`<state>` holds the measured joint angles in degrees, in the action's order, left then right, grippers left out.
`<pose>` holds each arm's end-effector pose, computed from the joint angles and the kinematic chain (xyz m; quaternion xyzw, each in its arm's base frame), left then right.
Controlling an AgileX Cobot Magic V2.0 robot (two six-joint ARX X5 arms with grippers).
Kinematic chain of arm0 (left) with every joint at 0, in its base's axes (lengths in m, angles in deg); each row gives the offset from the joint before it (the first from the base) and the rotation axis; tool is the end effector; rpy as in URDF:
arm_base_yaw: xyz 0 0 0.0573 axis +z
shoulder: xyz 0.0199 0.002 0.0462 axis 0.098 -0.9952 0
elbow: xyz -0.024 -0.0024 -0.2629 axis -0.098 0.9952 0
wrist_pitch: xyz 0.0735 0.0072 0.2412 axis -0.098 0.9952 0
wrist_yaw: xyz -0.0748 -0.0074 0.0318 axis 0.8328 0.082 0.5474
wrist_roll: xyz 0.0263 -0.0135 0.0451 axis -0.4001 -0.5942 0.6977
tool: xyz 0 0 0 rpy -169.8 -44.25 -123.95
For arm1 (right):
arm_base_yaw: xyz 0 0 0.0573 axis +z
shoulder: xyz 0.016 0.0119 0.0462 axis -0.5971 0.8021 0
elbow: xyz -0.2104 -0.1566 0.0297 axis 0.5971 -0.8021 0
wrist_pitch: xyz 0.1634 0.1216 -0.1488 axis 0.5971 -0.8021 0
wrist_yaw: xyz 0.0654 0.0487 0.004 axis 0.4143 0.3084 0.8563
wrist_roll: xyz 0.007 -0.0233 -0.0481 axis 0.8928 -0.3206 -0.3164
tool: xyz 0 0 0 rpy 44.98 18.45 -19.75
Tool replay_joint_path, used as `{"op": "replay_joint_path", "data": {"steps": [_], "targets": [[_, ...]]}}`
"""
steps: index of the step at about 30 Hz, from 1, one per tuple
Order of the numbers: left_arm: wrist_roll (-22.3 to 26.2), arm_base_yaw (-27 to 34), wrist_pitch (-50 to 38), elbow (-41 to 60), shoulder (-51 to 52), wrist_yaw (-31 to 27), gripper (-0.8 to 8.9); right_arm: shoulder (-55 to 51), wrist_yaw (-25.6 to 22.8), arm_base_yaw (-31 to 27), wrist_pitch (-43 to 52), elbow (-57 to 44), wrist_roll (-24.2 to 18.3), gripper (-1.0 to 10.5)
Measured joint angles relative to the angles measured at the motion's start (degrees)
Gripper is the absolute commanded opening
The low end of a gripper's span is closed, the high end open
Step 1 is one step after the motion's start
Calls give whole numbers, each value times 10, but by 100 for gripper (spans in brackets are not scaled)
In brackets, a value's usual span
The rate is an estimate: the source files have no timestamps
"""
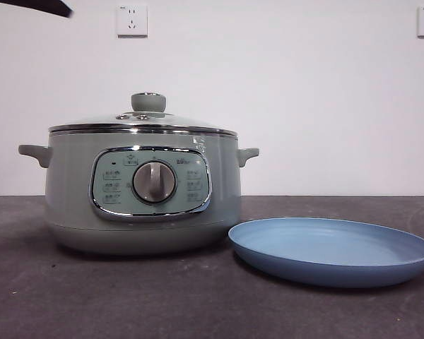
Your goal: Take the potato out from the steamer,put the potato on the plate,close the lid
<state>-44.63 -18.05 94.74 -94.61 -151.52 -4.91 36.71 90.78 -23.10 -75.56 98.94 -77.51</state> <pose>0.2315 -0.0653 0.3715 0.0109 0.2261 -0.3515 0.9084 0.1110 0.0454 0.3318 0.0306 0.3434 0.4287 0.8351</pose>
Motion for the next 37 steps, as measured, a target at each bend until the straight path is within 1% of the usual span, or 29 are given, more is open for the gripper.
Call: {"op": "replay_joint_path", "data": {"steps": [4, 8, 15, 20, 24, 25, 27, 28, 30, 32, 33, 34, 36, 37], "targets": [[19, -31, -1, -40, -65, -43, 690, 3, 0, 0, 0, 0, 0, 630], [35, -62, -21, -61, -125, -93, 690, 6, 0, 0, 0, 0, 0, 630], [52, -89, -47, -63, -192, -143, 690, 8, 0, 0, 0, 0, 0, 630], [58, -95, -60, -63, -230, -150, 690, 8, 0, 0, 0, 0, 0, 630], [58, -97, -61, -63, -235, -150, 686, 9, 0, 0, 0, 0, 0, 630], [58, -98, -61, -63, -235, -150, 666, 9, 0, 0, 0, 0, 0, 630], [58, -99, -61, -63, -236, -150, 521, 9, 0, 0, 0, 0, 0, 630], [58, -99, -61, -63, -236, -150, 471, 9, 0, 0, 0, 0, 0, 630], [58, -99, -60, -63, -238, -150, 447, 9, 0, 0, 0, 0, 0, 630], [58, -99, -60, -63, -238, -150, 292, 9, 0, 0, 0, 0, 0, 630], [58, -99, -60, -63, -238, -150, 237, 9, 0, 0, 0, 0, 0, 630], [58, -99, -60, -63, -238, -150, 213, 9, 0, 0, 0, 0, 0, 630], [58, -99, -60, -63, -238, -151, 205, 9, 0, 0, 0, 0, 0, 630], [59, -99, -60, -63, -238, -151, 144, 9, 0, 0, 0, 0, 0, 630]]}}
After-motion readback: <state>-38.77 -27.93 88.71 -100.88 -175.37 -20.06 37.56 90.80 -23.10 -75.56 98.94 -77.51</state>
